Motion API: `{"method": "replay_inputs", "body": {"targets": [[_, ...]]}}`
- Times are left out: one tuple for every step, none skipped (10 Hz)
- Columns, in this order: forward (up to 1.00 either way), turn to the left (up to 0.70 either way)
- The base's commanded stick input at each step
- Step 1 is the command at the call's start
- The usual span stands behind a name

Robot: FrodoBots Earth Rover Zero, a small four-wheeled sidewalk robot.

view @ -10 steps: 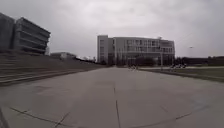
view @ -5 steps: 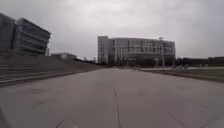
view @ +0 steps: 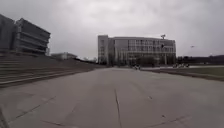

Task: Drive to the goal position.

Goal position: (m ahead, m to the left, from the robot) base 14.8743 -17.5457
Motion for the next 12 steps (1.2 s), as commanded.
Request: {"method": "replay_inputs", "body": {"targets": [[0.85,0.0],[0.85,0.0],[0.85,0.0],[0.85,0.0],[0.85,0.0],[0.85,0.0],[0.85,0.0],[0.85,0.0],[0.85,0.0],[0.85,0.0],[0.85,0.0],[0.85,0.0]]}}
